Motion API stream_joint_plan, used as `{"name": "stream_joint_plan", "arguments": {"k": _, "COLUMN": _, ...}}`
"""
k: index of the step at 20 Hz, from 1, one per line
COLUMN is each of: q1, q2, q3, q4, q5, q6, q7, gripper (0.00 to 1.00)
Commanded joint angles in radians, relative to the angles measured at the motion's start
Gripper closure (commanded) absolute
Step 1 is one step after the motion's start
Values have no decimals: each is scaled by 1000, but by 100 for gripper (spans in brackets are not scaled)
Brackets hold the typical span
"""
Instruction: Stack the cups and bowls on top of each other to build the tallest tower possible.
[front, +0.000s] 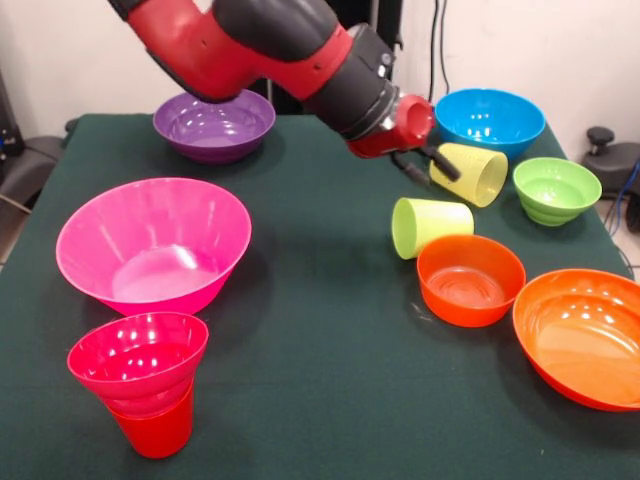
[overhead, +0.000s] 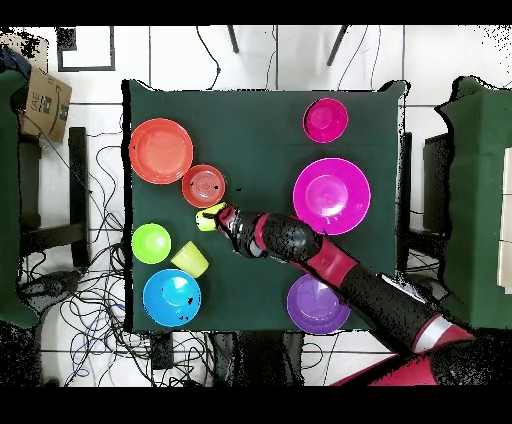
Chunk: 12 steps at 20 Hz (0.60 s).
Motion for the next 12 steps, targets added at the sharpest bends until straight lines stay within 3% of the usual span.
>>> {"name": "stream_joint_plan", "arguments": {"k": 1, "q1": 17, "q2": 133, "q3": 53, "q4": -17, "q5": -19, "q6": 54, "q7": -36, "gripper": 0}}
{"name": "stream_joint_plan", "arguments": {"k": 5, "q1": 47, "q2": 160, "q3": 31, "q4": -51, "q5": -53, "q6": 2, "q7": -30, "gripper": 0}}
{"name": "stream_joint_plan", "arguments": {"k": 12, "q1": 67, "q2": 64, "q3": -3, "q4": -70, "q5": -76, "q6": 52, "q7": -16, "gripper": 0}}
